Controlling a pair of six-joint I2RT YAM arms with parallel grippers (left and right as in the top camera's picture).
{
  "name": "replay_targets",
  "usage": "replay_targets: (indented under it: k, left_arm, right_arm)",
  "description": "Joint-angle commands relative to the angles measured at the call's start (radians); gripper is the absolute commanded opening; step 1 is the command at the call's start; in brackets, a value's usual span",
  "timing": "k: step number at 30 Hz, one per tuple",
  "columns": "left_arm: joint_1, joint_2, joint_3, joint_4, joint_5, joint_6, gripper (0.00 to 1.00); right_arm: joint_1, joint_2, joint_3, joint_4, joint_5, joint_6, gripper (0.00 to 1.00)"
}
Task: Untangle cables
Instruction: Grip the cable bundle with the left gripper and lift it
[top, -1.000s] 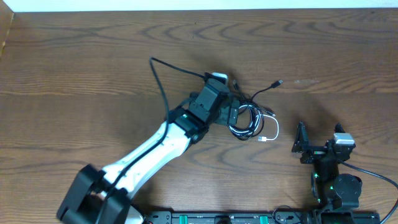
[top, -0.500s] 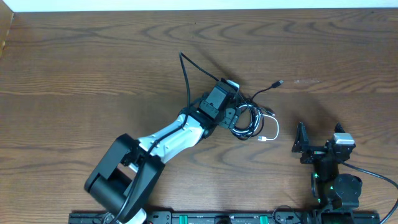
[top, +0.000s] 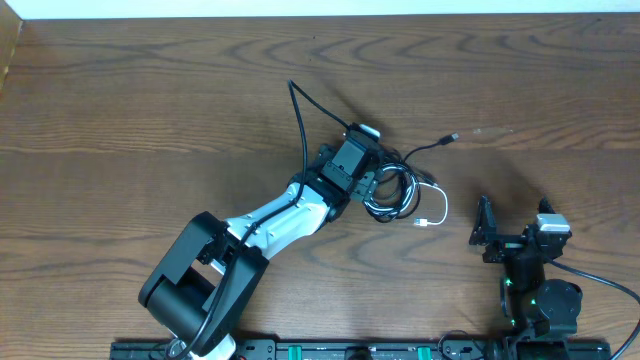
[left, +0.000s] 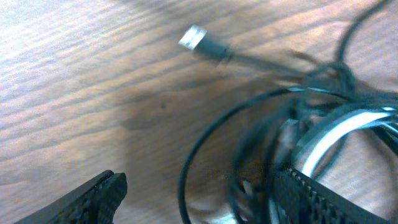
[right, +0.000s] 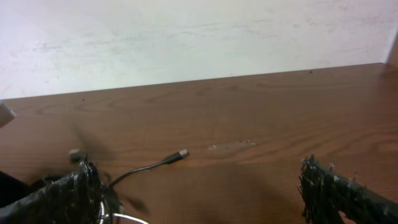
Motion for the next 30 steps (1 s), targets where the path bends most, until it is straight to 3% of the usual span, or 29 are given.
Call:
replay_targets:
  k: [1, 10, 16, 30]
  left_arm:
    - [0.002, 0.015, 0.009, 0.001, -0.039, -0.008, 0.83]
    - [0.001, 0.049, 0.009, 0.021, -0.006, -0.008, 0.83]
    - [0.001, 0.055, 0.009, 0.029, -0.006, -0.008, 0.63]
    - [0.0, 0.09, 0.009, 0.07, -0.005, -0.008, 0.62]
  right_arm:
    - [-0.007, -0.003, -0.001, -0.003, 0.008, 0.014, 0.99]
    - [-0.007, -0.003, -0.001, -0.003, 0.008, 0.014, 0.99]
    - [-0.007, -0.003, -0.001, -0.003, 0.008, 0.014, 0.99]
    - [-0.007, -0.003, -0.001, -0.003, 0.008, 0.014, 0.99]
